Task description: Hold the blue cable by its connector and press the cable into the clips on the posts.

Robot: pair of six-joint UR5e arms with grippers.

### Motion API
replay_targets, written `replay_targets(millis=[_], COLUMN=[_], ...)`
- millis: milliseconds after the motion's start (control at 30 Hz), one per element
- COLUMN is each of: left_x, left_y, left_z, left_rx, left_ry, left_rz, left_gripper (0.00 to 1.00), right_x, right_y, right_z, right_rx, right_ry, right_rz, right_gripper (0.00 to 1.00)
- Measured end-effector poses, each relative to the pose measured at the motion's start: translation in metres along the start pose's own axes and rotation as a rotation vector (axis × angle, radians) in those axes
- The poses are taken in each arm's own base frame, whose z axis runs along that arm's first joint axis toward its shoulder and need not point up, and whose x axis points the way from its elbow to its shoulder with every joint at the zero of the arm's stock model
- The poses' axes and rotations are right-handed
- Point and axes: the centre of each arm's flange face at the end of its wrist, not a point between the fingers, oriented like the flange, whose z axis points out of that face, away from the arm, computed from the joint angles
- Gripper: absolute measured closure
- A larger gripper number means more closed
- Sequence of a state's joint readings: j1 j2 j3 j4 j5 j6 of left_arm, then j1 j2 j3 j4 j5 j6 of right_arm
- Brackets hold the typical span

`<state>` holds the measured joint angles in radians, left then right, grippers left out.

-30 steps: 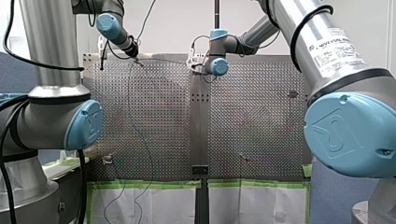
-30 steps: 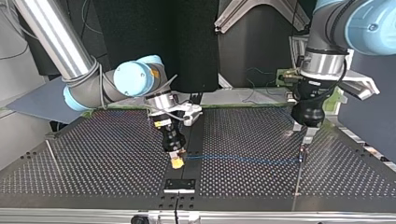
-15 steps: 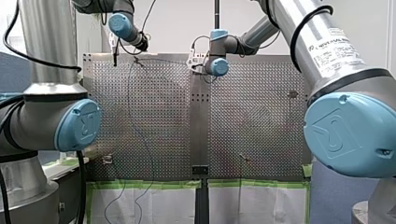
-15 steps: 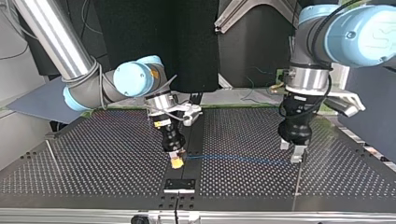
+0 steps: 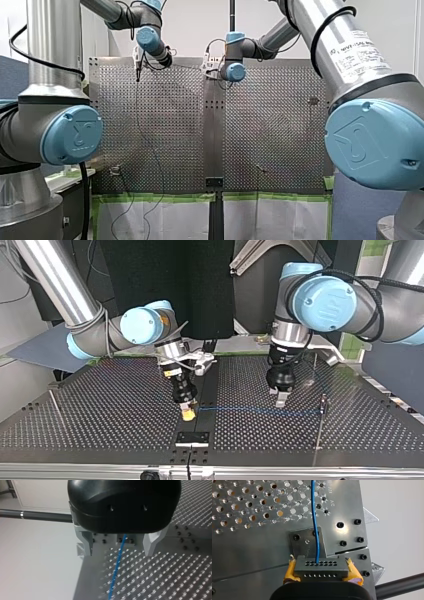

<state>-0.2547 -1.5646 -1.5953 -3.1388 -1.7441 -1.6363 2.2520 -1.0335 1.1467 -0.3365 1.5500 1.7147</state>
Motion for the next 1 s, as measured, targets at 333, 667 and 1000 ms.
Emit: replay_targets(millis=[333, 667, 1000], left_x=[0.015, 0.019, 0.006], left_y=[0.003, 0.008, 0.009], left_z=[0.011, 0.033, 0.033], left_rx=[-0.071, -0.113, -0.127], left_ry=[-0.017, -0.033, -0.031], left_rz=[-0.002, 0.028, 0.043], left_gripper=[0.01, 0.01, 0.01], right_x=[0.000, -0.001, -0.001], right_y=[0.001, 0.001, 0.002], right_z=[0.000, 0.000, 0.000], right_rx=[0.000, 0.000, -0.002], right_ry=[-0.003, -0.005, -0.005], right_rz=[-0.002, -0.004, -0.004], right_gripper=[1.00, 1.00, 1.00])
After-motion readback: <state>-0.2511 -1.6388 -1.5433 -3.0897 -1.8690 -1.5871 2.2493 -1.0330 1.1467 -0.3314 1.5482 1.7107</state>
